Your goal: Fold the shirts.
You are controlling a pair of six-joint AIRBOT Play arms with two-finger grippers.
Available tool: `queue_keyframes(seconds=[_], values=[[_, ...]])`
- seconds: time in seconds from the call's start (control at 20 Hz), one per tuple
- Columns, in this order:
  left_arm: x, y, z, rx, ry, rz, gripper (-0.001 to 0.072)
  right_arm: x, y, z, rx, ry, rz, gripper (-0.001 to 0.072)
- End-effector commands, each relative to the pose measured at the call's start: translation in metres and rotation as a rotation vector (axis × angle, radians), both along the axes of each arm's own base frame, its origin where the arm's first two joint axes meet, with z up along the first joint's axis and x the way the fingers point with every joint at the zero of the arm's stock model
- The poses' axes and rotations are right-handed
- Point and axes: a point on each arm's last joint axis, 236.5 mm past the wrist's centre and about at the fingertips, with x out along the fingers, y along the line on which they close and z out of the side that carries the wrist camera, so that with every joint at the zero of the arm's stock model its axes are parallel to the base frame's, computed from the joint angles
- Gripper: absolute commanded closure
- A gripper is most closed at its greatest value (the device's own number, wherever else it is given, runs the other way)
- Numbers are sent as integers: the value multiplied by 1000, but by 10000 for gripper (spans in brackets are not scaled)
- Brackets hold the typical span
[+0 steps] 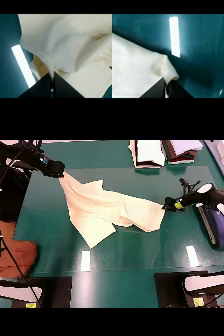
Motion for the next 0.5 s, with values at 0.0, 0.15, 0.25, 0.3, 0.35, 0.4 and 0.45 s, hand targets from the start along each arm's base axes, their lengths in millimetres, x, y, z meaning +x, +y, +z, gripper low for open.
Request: queue_keyframes(seconds=[0.0, 0.15, 0.25, 0.3, 0.35, 0.4, 0.45], values=[[4, 2, 29, -16, -100, 23, 685, 26, 13, 49, -41, -153, 80, 695], [-4, 18, 125, -57, -387, 106, 686, 55, 10, 191, -114, -481, 91, 695], [-39, 27, 206, -104, -606, 122, 685, 46, 10, 297, -167, -708, 87, 695], [-61, 31, 240, -127, -697, 127, 685, 32, 10, 350, -195, -822, 80, 695], [-89, 36, 274, -150, -788, 130, 685, 12, 10, 396, -222, -924, 72, 695], [-116, 41, 302, -170, -866, 132, 685, -10, 13, 433, -250, -1006, 71, 695], [-147, 46, 328, -190, -945, 134, 685, -34, 13, 465, -296, -1074, 72, 695]])
